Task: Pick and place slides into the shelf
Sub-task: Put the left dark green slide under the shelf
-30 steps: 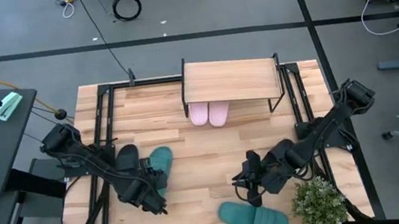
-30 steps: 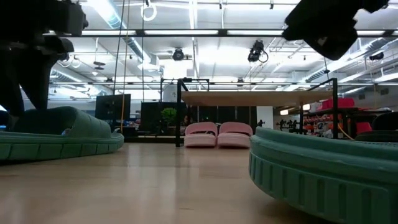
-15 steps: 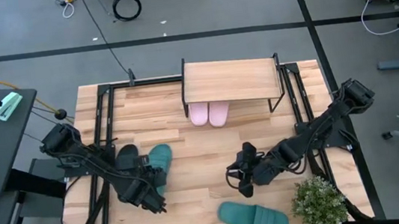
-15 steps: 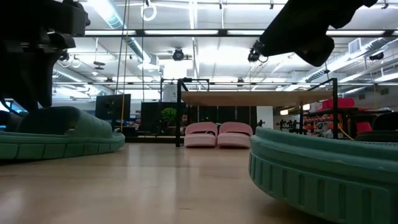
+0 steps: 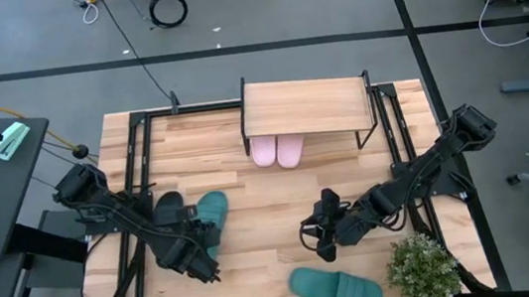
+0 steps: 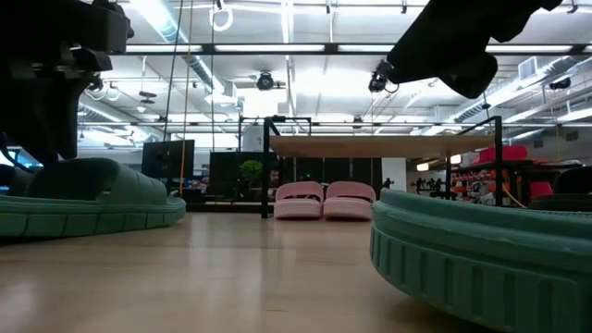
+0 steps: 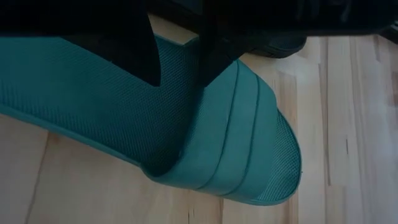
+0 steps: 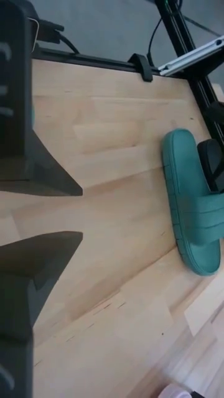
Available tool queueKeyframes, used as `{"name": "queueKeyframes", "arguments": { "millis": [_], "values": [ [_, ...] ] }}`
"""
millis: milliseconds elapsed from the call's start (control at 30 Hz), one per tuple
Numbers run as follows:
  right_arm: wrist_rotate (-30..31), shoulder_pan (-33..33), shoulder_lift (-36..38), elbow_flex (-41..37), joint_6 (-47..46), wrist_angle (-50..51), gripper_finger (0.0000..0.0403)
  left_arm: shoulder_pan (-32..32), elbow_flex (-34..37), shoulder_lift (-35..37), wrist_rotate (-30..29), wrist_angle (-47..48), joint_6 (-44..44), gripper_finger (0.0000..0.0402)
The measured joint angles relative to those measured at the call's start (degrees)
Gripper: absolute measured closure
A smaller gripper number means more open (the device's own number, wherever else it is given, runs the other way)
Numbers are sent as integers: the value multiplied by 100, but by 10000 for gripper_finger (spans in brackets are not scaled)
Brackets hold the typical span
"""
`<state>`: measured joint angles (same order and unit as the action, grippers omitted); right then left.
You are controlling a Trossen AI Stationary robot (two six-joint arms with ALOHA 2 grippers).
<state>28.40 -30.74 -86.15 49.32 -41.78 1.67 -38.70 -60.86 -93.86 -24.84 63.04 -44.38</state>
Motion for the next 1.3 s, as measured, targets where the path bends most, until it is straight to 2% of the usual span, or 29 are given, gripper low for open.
{"name": "queueKeyframes", "arguments": {
  "millis": [300, 500, 800, 1033, 1200, 1300],
  "values": [
    [2, 0, 0, 0, 108, 0, 295, 0, 0, 0, -166, 60, 0, 291],
    [3, 0, -2, 0, 107, 0, 295, 2, 0, 0, -714, 236, 9, 292],
    [4, 0, -2, 0, 107, 0, 295, -1, 314, 1, -741, -387, 47, 292],
    [4, 0, -2, 0, 142, 0, 295, 38, 535, 2, -858, -428, -167, 292],
    [4, 0, -2, 0, 149, 0, 296, 117, 538, 0, -1619, -352, -119, 292],
    [4, 0, -2, 0, 148, 0, 295, 340, 538, 0, -1750, -331, -133, 294]
  ]
}}
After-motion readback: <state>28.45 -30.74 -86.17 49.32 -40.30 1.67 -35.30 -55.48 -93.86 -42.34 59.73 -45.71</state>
